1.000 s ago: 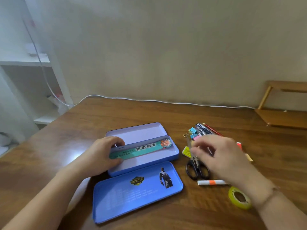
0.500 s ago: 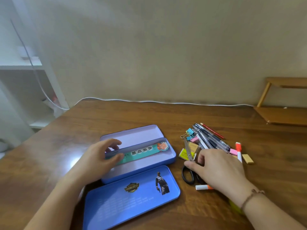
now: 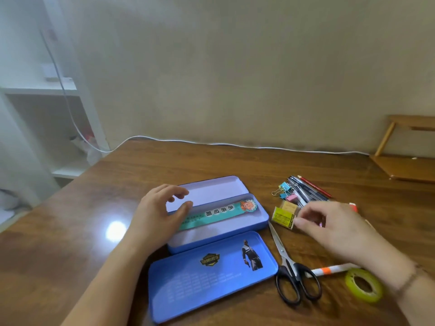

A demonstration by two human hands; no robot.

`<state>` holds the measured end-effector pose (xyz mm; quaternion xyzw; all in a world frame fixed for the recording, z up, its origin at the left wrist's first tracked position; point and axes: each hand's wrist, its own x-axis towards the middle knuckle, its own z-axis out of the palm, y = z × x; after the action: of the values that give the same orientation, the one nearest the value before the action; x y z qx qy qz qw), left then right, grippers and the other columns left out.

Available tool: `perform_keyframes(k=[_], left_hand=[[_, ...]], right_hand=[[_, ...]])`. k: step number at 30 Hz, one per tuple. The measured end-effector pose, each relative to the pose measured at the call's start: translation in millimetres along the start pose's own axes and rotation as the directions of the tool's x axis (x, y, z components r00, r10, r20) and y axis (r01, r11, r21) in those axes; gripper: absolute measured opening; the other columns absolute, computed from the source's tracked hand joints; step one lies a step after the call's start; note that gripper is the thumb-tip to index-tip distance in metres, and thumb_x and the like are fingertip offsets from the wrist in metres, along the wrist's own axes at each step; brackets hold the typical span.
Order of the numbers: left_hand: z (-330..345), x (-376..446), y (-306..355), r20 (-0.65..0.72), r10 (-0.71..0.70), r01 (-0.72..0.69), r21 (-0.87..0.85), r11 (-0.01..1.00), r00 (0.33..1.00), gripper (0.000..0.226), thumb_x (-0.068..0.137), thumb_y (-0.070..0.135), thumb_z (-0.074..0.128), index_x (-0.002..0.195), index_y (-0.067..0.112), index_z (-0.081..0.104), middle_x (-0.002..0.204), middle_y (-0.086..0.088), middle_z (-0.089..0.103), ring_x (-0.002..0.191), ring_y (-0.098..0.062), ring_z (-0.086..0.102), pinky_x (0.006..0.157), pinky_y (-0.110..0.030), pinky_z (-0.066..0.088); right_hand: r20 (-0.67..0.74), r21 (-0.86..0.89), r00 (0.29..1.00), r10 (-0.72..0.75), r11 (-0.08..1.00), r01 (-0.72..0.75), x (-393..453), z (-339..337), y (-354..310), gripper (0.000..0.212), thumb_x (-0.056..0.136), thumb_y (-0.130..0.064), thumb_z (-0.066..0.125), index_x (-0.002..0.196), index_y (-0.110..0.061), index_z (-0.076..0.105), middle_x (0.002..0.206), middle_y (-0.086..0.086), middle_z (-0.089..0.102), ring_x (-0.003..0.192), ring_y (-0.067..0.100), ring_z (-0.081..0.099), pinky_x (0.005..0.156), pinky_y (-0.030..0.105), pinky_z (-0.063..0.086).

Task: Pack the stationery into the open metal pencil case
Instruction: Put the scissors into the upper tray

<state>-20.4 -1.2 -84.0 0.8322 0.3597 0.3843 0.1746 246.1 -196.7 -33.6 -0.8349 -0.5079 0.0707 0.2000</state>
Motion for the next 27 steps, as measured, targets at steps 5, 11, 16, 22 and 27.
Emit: perform_keyframes(k=[5, 11, 16, 22, 27], left_hand=[[1, 0, 3, -0.004, 0.038, -0.038, -0.053, 0.998, 0.999, 0.015, 0.082, 0.020, 0.076, 0.094, 0.028, 0.070, 0.092, 0.015, 0.066, 0.087, -0.009, 0.059, 0.072, -0.010, 0.038], [3, -2, 9, -0.060, 0.083, -0.088, -0.088, 0.992, 0.995, 0.018, 0.082, 0.014, 0.076, 0.092, 0.028, 0.070, 0.089, 0.016, 0.067, 0.086, -0.013, 0.060, 0.073, -0.017, 0.044], [3, -9, 25, -0.103, 0.215, -0.229, -0.148, 0.962, 0.971, 0.019, 0.088, 0.036, 0.064, 0.101, 0.024, 0.069, 0.090, 0.015, 0.065, 0.087, -0.013, 0.059, 0.074, -0.026, 0.047], [13, -15, 65, 0.114, 0.527, -0.498, -0.213, 0.841, 0.842, 0.069, 0.091, 0.065, 0.044, 0.143, 0.020, 0.038, 0.112, 0.015, 0.051, 0.091, 0.004, 0.049, 0.081, -0.016, 0.042], [10, -8, 47, -0.170, 0.474, -0.494, -0.094, 0.865, 0.864, 0.026, 0.099, 0.033, 0.050, 0.113, 0.014, 0.062, 0.098, 0.001, 0.065, 0.076, -0.011, 0.062, 0.064, -0.027, 0.052]], right_hand=[[0.195, -0.295, 0.978, 0.080, 0.955, -0.019, -12, 21, -31, 0.050, 0.077, -0.071, 0.055, 0.071, -0.023, 0.067, 0.058, -0.007, 0.067, 0.062, 0.005, 0.064, 0.066, 0.029, 0.054], [0.411, 0.015, 0.900, 0.143, 0.986, -0.163, 6, 26, -25, 0.040, 0.081, -0.047, 0.069, 0.056, -0.017, 0.066, 0.055, -0.001, 0.054, 0.054, 0.011, 0.052, 0.057, 0.029, 0.044], [0.457, 0.423, 0.873, 0.170, 0.822, -0.382, 2, 1, -22, 0.043, 0.086, -0.025, 0.066, 0.047, -0.020, 0.052, 0.047, 0.000, 0.037, 0.040, 0.013, 0.032, 0.045, 0.026, 0.028], [0.180, 0.889, 0.943, 0.281, 0.365, -0.278, 22, 14, -75, 0.032, 0.084, -0.014, 0.067, 0.054, -0.012, 0.055, 0.042, -0.001, 0.043, 0.028, 0.006, 0.031, 0.032, 0.012, 0.021], [0.194, 0.911, 0.975, 0.111, 0.349, -0.221, 23, 32, -121, 0.033, 0.087, -0.030, 0.069, 0.060, -0.014, 0.060, 0.050, 0.000, 0.052, 0.035, 0.011, 0.036, 0.035, 0.016, 0.025]])
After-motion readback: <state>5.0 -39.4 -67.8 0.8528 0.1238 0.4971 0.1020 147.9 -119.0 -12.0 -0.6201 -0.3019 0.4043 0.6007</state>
